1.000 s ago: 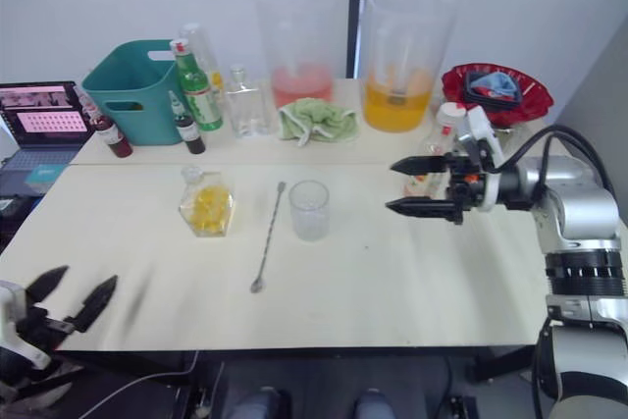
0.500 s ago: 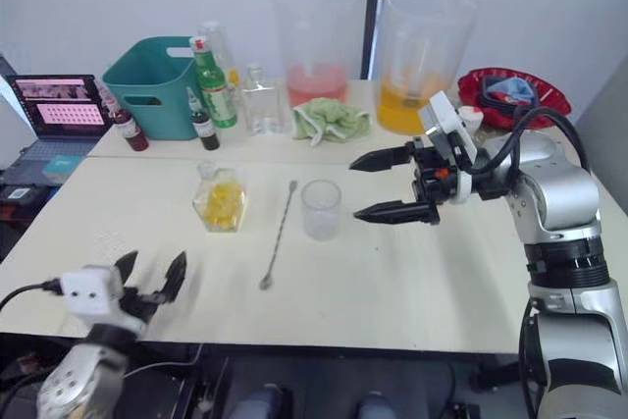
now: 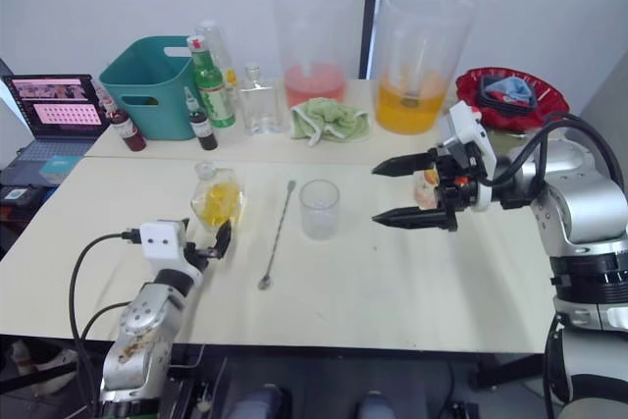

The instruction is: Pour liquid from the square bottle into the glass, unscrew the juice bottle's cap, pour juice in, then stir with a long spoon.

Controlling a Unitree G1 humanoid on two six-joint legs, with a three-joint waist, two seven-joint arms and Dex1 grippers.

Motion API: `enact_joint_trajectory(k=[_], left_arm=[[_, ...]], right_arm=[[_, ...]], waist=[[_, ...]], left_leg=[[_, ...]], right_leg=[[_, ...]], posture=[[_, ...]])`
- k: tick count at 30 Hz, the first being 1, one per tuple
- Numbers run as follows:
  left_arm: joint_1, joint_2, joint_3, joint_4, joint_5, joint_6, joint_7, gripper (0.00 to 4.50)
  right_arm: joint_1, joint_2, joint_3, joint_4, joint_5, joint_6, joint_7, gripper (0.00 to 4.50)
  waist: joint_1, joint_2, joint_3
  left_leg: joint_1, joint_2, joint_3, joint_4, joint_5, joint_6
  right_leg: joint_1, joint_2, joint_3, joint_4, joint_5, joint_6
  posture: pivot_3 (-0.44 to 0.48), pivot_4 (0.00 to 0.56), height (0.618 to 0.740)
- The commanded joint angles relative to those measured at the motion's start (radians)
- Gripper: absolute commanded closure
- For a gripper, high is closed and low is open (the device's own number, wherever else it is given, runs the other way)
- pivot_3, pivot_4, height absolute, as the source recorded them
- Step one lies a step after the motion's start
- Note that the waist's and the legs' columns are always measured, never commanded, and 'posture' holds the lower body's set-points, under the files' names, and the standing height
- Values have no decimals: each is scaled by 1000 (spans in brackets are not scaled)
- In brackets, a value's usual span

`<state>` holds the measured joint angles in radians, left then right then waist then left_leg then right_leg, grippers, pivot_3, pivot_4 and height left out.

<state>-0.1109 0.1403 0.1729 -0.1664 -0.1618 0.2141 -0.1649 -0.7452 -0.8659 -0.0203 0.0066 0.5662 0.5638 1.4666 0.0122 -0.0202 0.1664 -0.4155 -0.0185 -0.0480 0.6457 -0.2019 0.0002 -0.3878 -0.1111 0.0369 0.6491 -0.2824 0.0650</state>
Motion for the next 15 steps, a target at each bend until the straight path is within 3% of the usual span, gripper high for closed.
enact_joint_trajectory(k=[1,10,11,15], left_arm=[[-80,10,-5,58,18,-43,18,0],[-238,44,-8,252,12,-98,-25,0],[-245,43,-8,255,11,-101,-23,553],[-247,45,-12,234,12,-97,-20,1711]], right_arm=[[1,-15,-43,-48,28,3,-18,76],[-1,-14,-40,-67,30,1,-46,76],[2,-13,-41,-70,32,2,-49,0],[12,-13,-40,-78,34,2,-56,0]], waist=[[1,0,0],[0,0,0],[0,0,0],[0,-1,0]], left_leg=[[0,0,0,0,0,0],[0,0,0,0,0,0],[0,0,0,0,0,0],[0,0,-1,0,0,0]], right_leg=[[0,0,-1,0,0,0],[0,0,-1,0,0,0],[0,0,-1,0,0,0],[0,0,-1,0,0,0]], posture=[[0,150,740],[0,150,740],[0,150,740],[0,150,740]])
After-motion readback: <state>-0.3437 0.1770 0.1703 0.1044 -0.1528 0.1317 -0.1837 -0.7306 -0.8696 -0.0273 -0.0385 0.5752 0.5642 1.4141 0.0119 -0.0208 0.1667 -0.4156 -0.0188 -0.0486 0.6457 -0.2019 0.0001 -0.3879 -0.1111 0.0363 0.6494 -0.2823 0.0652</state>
